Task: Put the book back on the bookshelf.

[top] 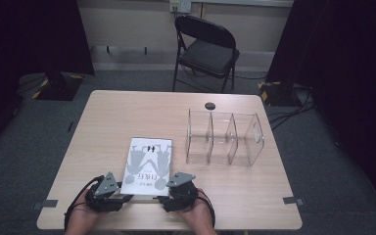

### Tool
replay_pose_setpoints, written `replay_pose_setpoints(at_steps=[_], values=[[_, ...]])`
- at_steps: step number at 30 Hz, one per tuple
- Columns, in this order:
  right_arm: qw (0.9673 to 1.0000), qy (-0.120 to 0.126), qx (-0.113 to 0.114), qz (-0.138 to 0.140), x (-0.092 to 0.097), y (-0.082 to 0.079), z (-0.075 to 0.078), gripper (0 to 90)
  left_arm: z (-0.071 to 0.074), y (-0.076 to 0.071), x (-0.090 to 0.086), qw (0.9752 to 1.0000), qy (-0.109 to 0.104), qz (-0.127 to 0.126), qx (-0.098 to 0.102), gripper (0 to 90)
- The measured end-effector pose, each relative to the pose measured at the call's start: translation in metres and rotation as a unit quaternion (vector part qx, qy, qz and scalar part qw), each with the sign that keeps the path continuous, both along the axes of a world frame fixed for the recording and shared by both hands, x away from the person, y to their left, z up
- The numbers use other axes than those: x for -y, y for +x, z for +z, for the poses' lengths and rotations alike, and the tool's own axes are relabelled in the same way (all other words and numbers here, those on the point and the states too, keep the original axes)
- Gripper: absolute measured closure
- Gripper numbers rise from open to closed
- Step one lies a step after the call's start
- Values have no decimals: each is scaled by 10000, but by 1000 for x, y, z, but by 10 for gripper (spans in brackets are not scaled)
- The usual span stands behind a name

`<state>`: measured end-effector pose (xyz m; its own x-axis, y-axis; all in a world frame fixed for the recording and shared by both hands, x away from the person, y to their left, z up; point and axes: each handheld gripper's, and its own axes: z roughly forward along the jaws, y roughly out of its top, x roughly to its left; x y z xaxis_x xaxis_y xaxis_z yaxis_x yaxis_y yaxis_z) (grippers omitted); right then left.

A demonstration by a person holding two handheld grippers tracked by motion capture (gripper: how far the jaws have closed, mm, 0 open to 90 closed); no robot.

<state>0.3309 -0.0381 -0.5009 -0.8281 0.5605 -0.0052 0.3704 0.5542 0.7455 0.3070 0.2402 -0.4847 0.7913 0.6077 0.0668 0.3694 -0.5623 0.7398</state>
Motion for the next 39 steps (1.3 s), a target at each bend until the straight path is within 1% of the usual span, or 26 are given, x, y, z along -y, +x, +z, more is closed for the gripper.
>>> replay_pose_setpoints(at_steps=[1,2,3,4,5,8,9,11,12,14,15,18,19,20,23,24,25,28,30,33,34,37,38,39], values=[[10000,-3,-5,-17,0,0,0,228,3,0,0,10000,4,10,65,485],[10000,-14,3,-12,0,-1,0,229,5,0,0,10000,-33,22,86,495],[10000,-7,1,-14,0,-1,0,229,7,0,1,9999,-14,33,103,506],[10000,-12,5,-15,0,-1,0,229,9,1,1,9999,59,6,133,515],[10000,-12,3,-16,0,-1,0,228,9,1,2,9999,21,21,134,518],[10000,-11,1,-14,0,-1,0,220,12,4,3,9998,100,26,162,524],[10000,-13,-9,-8,0,-1,0,208,12,4,4,9998,68,59,162,524],[10000,-30,-40,-3,-1,-1,0,190,14,5,4,9998,125,31,158,524],[10000,-36,-57,12,-1,-1,0,175,14,5,4,9999,73,55,133,524],[10000,-50,-69,28,-2,0,0,147,13,6,4,9999,79,42,142,524],[10000,-58,-73,7,-3,1,0,140,13,6,4,9999,26,55,133,524],[9999,-87,-61,-37,-4,2,-1,130,13,8,3,9999,-22,46,102,524],[9999,-88,-66,-45,-4,2,-1,128,14,9,3,10000,13,27,91,524],[9999,-88,-59,-48,-4,2,-1,125,13,9,4,10000,-9,32,74,524],[9999,-73,-57,-79,-3,1,-1,132,15,12,6,10000,22,21,57,525],[9999,-39,-60,-133,-2,1,0,140,15,12,7,10000,-44,38,26,525],[9999,-1,-72,-151,-1,1,0,140,15,12,7,10000,-57,34,15,525],[9997,129,-95,-208,1,2,2,139,16,13,7,10000,-34,27,-18,525],[9997,117,-73,-222,1,1,6,132,16,13,7,10000,-69,42,-55,525],[9996,77,76,-246,-1,-2,11,131,16,14,8,9999,-54,37,-79,525],[9996,82,89,-266,-1,-3,13,129,16,14,8,9999,-101,47,-99,525],[9997,-46,178,-165,-5,-4,21,131,18,14,7,9998,-123,64,-149,526],[9996,-36,217,-190,-6,-4,24,132,18,14,7,9998,-103,75,-163,526],[9997,22,188,-173,-6,-3,26,144,18,15,7,9998,-94,69,-185,526]])
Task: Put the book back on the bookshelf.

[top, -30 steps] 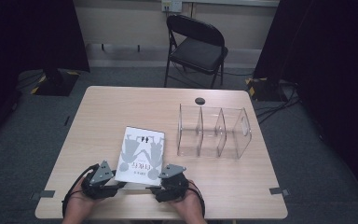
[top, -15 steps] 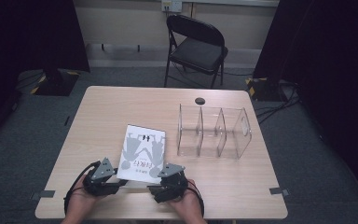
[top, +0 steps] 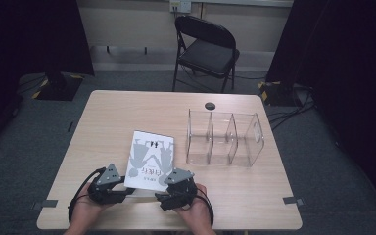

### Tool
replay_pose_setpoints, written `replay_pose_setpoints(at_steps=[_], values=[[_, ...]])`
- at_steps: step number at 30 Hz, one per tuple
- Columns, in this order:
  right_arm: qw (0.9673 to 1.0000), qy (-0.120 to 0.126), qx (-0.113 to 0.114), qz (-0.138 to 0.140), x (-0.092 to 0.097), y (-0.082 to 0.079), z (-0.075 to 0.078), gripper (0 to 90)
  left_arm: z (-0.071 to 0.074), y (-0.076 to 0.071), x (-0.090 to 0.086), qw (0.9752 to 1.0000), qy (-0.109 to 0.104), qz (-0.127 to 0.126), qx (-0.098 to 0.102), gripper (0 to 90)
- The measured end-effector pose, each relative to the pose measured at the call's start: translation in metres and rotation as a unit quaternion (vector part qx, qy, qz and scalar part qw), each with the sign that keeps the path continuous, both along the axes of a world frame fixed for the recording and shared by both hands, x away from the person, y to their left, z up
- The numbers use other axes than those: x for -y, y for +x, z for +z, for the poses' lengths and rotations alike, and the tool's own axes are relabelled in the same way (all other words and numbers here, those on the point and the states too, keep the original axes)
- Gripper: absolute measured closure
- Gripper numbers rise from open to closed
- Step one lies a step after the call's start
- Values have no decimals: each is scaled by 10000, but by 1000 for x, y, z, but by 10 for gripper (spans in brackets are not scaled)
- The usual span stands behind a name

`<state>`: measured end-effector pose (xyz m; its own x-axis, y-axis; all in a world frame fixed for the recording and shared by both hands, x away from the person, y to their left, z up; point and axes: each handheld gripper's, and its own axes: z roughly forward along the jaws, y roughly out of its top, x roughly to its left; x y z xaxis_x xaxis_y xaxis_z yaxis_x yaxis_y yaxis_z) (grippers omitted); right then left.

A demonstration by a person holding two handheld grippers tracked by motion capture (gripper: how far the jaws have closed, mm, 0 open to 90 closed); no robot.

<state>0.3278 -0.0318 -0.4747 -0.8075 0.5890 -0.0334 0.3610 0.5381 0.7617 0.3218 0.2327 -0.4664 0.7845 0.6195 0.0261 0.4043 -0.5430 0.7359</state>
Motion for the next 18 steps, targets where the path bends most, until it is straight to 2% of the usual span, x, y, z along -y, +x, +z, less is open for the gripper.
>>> replay_pose_setpoints(at_steps=[1,3,4,7,10,11,12,18], values=[[10000,46,-20,33,-1,1,2,151,0,0,0,10000,-23,15,-12,526],[9999,-89,95,58,-4,2,6,152,1,1,1,10000,-16,-6,-38,526],[9999,-150,69,26,-6,2,7,152,3,2,0,10000,34,-16,-42,527],[9997,-170,113,98,-11,1,8,138,5,3,3,10000,3,-12,-68,527],[9992,-262,259,128,-17,-2,8,138,6,4,6,9999,4,-9,-109,529],[9993,-247,257,108,-18,-2,8,138,7,5,6,9999,46,-35,-111,531],[9994,-239,242,103,-20,-2,9,138,7,5,8,9999,-11,-26,-124,533],[9976,-437,529,95,-29,2,7,134,9,6,9,9998,26,-22,-178,535]])
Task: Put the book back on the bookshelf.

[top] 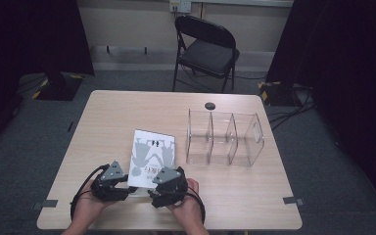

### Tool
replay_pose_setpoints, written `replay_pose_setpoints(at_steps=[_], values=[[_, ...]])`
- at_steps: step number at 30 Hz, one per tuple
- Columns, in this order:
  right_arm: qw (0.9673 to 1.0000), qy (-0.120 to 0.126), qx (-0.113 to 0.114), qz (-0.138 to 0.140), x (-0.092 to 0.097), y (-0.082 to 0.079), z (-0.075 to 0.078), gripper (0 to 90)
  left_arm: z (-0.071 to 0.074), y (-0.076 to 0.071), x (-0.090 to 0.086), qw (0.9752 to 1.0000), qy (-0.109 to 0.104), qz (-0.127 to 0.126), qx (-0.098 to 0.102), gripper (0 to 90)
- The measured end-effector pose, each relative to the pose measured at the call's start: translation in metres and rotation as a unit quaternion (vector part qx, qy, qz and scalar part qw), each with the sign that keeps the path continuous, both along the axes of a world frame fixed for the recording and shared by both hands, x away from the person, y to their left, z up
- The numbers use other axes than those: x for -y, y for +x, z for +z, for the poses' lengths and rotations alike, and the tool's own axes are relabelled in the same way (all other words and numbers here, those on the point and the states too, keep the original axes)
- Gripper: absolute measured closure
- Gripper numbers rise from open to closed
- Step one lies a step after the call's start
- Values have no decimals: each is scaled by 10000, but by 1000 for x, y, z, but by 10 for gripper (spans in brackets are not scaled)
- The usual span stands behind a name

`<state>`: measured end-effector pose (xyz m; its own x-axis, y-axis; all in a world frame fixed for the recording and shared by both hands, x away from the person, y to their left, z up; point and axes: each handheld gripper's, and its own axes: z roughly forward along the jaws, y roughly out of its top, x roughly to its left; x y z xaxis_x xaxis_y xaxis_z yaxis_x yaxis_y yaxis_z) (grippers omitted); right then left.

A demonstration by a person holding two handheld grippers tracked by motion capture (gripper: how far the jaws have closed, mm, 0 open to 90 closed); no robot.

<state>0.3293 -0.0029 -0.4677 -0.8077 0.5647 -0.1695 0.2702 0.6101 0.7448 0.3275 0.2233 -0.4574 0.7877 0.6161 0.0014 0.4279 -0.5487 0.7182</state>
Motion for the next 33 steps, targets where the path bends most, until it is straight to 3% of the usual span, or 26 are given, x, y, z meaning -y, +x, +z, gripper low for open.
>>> replay_pose_setpoints(at_steps=[6,20,22,25,26,29,30,33], values=[[9987,-271,420,-46,-16,0,-4,110,1,0,1,10000,31,0,-24,535],[9954,-343,876,-183,-21,-1,-11,159,3,-1,4,9999,118,14,50,537],[9934,-378,1085,-73,-21,-5,-10,249,3,-2,4,9999,33,31,89,537],[9845,-801,1553,136,-26,-17,-7,393,2,-3,3,9998,-54,64,154,535],[9833,-876,1588,176,-27,-17,-6,406,2,-4,2,9997,-134,67,169,531],[9826,-920,1598,231,-26,-18,-2,440,1,-4,-4,9990,-292,111,335,454],[9821,-958,1601,241,-26,-18,-1,446,1,-4,-8,9983,-276,77,498,429],[9825,-998,1550,273,-26,-17,3,459,0,-5,-16,9980,-169,81,601,392]])
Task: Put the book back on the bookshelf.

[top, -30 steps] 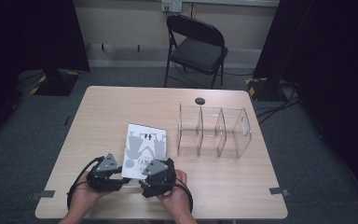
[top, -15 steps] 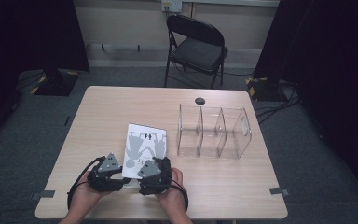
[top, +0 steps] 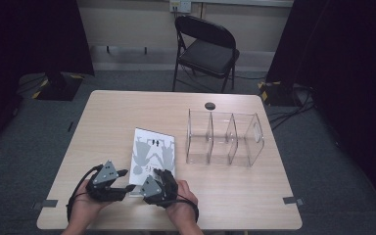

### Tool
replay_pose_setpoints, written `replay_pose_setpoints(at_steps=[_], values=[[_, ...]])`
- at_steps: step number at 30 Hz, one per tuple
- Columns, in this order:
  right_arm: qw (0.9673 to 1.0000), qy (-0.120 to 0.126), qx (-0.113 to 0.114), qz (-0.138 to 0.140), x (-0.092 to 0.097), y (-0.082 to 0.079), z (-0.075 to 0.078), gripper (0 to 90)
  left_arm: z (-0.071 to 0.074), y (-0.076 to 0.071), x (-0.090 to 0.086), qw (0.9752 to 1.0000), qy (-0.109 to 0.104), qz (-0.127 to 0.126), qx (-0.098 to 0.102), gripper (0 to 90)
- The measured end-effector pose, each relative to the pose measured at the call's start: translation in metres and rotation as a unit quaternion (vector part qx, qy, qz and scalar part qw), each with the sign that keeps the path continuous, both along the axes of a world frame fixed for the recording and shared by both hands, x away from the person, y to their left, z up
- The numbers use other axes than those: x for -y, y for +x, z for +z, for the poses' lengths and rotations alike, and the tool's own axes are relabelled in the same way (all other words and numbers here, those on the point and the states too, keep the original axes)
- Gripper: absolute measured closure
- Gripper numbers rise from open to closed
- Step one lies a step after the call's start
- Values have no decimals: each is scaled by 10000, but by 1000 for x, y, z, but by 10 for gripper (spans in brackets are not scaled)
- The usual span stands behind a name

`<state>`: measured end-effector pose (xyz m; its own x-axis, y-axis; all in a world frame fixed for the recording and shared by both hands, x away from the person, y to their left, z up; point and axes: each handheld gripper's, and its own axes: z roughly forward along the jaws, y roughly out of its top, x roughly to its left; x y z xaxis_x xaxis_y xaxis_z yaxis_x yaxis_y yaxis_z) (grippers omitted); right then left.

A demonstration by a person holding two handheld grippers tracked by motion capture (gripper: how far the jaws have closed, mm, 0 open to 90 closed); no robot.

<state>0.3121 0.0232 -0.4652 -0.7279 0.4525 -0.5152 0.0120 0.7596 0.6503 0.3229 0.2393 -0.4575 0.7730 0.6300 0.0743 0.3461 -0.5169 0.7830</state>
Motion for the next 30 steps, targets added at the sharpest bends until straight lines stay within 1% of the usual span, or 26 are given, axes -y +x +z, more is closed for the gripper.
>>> replay_pose_setpoints(at_steps=[1,2,3,4,6,7,8,9,10,11,13,15,16,17,18,19,20,21,22,23,25,26,27,28,29,30], values=[[10000,-3,-31,10,1,0,1,462,-2,0,-4,10000,68,-17,47,371],[10000,3,-57,6,1,1,3,470,-3,0,-8,9998,140,-54,159,350],[10000,-27,-48,22,2,1,4,480,-5,0,-10,9995,204,-72,211,345],[10000,-54,-43,39,2,1,6,489,-6,0,-13,9994,255,-83,222,333],[9999,-112,-63,53,3,1,10,505,-9,1,-18,9994,274,-60,219,301],[9999,-132,-80,71,4,2,12,507,-10,2,-20,9992,335,-88,180,291],[9998,-142,-116,63,5,2,13,512,-13,3,-20,9993,333,-90,129,273],[9997,-192,-87,90,6,2,14,520,-15,4,-21,9992,372,-116,59,256],[9997,-232,-60,99,6,2,15,525,-17,4,-20,9993,356,-77,35,238],[9997,-238,-65,85,6,2,15,528,-20,5,-19,9993,378,-53,-32,233],[9997,-210,-108,76,8,3,18,536,-21,5,-17,9986,490,-27,-175,235],[9997,-165,-174,59,10,4,21,541,-23,7,-15,9988,415,-33,-271,234],[9997,-154,-202,43,11,4,23,544,-23,8,-16,9984,474,-47,-294,226],[9996,-161,-211,59,12,5,24,546,-23,9,-15,9981,476,-81,-378,225],[9996,-151,-236,56,13,6,26,550,-23,9,-14,9979,500,-101,-400,225],[9996,-161,-238,60,14,6,27,553,-24,9,-14,9976,499,-120,-463,225],[9995,-161,-248,55,14,7,29,557,-24,10,-14,9970,543,-137,-529,224],[9995,-152,-263,33,15,7,30,561,-25,11,-15,9964,546,-159,-628,224],[9996,-124,-262,28,16,7,33,566,-25,11,-16,9963,528,-166,-661,224],[9995,-117,-279,12,17,8,35,570,-25,11,-16,9959,560,-166,-692,225],[9995,-122,-297,-6,18,9,40,578,-26,13,-19,9957,584,-170,-701,223],[9994,-151,-308,-19,18,10,41,581,-26,13,-19,9958,559,-130,-715,222],[9993,-187,-310,-11,17,10,43,585,-27,15,-20,9954,583,-136,-750,221],[9994,-197,-291,-8,17,11,46,590,-27,15,-20,9956,590,-132,-722,221],[9993,-194,-313,-42,17,11,47,593,-28,15,-19,9956,546,-121,-746,221],[9994,-188,-300,-32,18,12,49,596,-28,16,-19,9956,581,-128,-722,220]])
